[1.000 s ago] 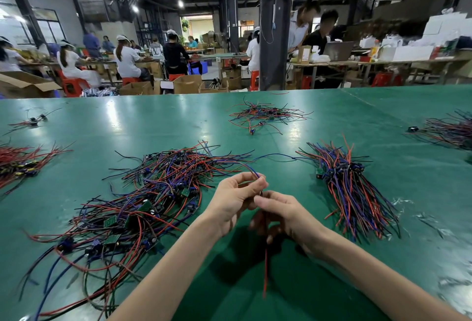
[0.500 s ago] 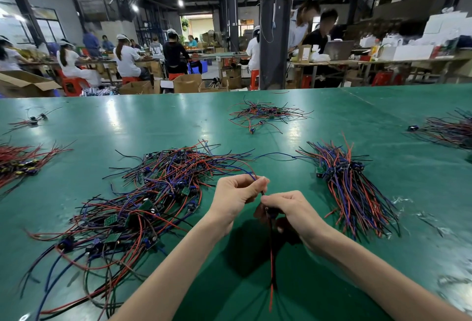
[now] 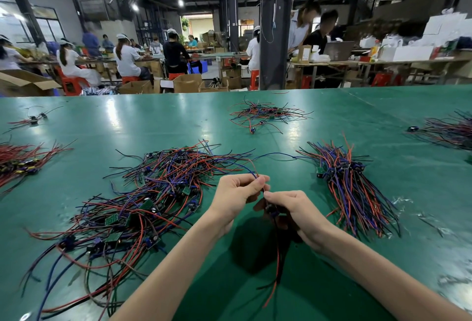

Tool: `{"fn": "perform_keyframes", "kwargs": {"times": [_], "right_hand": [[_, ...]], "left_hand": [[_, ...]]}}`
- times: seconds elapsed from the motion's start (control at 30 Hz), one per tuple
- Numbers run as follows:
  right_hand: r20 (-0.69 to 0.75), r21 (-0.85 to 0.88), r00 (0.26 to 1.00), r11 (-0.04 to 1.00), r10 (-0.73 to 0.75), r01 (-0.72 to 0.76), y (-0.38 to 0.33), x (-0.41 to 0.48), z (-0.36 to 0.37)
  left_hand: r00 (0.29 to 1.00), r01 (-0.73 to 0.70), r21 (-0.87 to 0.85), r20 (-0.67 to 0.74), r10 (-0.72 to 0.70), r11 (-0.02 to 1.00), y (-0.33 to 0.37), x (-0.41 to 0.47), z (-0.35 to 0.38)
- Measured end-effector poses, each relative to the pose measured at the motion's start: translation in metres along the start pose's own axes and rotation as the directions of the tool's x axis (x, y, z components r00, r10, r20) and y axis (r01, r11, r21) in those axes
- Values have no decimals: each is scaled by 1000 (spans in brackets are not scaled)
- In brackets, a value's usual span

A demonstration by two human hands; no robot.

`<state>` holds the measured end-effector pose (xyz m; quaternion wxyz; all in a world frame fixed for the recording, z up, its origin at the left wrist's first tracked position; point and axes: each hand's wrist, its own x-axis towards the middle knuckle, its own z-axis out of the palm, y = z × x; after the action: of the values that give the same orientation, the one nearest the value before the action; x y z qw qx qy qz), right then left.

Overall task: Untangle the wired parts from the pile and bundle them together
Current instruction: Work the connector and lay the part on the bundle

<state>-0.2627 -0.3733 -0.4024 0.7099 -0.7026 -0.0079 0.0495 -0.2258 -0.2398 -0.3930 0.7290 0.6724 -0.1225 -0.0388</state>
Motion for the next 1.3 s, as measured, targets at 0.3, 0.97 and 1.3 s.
{"fn": "perform_keyframes", "kwargs": {"times": [0.3,0.97,1.3], "right_hand": [[-4,-73,1000,997,22,-22,0,3,2],[70,-330,994,938,-89,108,5,-7,3],[61,-297,994,949,-91,105,4,-6,2]], "left_hand": [[989,-147,285,39,142,947,-2,-1,1],[828,-261,614,-254,500,745,-1,16,-37],[855,-157,362,-416,309,919,-3,22,-37]]}}
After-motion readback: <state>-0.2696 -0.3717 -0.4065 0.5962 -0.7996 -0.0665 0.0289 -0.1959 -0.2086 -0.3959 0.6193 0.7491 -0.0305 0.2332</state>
